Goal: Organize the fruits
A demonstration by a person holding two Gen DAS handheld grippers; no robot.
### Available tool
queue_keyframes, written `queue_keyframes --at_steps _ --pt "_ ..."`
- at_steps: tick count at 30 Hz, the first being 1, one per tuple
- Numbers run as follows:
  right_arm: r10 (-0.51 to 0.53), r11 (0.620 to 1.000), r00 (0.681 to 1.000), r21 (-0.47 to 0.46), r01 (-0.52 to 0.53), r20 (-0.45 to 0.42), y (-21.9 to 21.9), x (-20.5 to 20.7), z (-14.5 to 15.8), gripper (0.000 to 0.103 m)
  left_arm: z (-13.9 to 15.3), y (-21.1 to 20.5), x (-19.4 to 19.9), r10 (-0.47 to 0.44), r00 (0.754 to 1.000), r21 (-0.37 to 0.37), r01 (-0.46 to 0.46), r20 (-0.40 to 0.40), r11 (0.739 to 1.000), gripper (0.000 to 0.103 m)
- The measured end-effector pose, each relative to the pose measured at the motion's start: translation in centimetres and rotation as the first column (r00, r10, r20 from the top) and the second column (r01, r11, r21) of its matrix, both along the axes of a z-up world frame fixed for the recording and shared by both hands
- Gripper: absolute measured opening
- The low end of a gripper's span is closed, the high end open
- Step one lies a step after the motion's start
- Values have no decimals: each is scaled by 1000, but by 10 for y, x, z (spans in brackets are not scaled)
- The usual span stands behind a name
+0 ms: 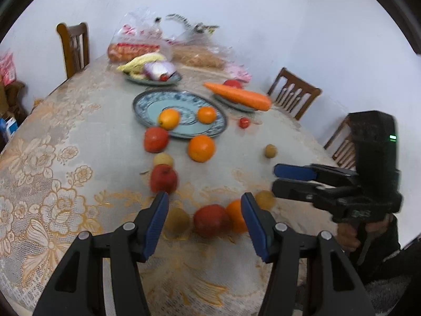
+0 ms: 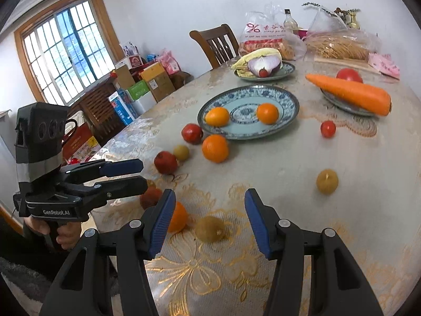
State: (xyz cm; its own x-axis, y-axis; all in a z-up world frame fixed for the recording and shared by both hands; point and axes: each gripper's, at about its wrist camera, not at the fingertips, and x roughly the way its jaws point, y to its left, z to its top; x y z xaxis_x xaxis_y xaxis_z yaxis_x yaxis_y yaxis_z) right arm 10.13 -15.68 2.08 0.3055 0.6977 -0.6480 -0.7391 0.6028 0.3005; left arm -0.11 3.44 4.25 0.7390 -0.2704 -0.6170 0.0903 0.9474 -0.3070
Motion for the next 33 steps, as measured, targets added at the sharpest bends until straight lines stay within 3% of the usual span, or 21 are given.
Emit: queue_keyframes --at_steps 4,7,14,16,20,23,24,33 --pt "-25 1000 999 14 26 -28 -7 2 -7 56 5 -11 1 -128 991 -33 129 31 991 58" --pt "-53 998 997 16 54 -48 -11 7 -10 56 4 -25 5 -162 987 25 162 18 986 53" --pt "-71 997 997 25 72 -43 -17 6 -9 56 -2 -46 21 -193 981 158 194 -18 968 52" --pt "-74 997 997 24 75 -36 -19 6 -8 56 -3 -55 24 -223 974 228 225 -32 947 52" --pt "-72 997 997 30 73 -27 -21 6 -5 56 -11 -75 32 -298 950 413 310 -95 856 52" --pt "-82 996 996 38 83 -24 -24 8 -3 56 -13 -79 33 -347 928 448 369 -135 814 48" --pt "-84 996 996 42 85 -26 -25 8 -2 56 -13 -79 33 -358 923 442 382 -142 812 37" --pt "-79 996 996 32 80 -33 -17 16 -2 56 -14 -68 35 -366 921 366 390 -135 845 36"
